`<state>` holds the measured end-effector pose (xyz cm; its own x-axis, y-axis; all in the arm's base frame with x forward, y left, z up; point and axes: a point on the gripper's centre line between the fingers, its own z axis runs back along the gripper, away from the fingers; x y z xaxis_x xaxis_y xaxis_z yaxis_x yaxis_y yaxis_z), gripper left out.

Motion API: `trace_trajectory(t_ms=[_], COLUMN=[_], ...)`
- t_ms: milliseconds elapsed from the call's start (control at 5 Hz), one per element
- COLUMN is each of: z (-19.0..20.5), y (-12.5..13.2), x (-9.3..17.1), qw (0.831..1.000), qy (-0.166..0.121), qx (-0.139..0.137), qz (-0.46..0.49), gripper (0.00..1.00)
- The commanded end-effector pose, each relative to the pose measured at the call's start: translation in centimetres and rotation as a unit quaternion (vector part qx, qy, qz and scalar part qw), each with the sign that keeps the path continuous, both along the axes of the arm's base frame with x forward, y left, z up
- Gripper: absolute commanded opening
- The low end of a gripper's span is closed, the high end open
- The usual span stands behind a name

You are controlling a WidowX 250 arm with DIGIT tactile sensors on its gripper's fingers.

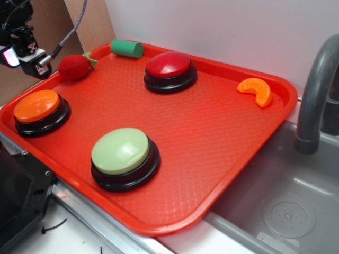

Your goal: Push the orange button.

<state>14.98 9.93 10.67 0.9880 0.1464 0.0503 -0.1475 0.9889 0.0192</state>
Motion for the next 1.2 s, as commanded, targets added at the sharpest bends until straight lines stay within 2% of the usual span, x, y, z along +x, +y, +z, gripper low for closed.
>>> trace_trajectory(t_ms=[0, 400, 1000], z=[3.2, 4.3, 6.2], y=[0.3, 0.3, 0.1], x=[0.5, 0.9, 1.2], qw=[0.999, 0.999, 0.999], qy=[-0.032, -0.021, -0.024], qx=[0.026, 0.024, 0.026], qz=[0.017, 0.018, 0.015], gripper=[1.00, 1.00, 1.00])
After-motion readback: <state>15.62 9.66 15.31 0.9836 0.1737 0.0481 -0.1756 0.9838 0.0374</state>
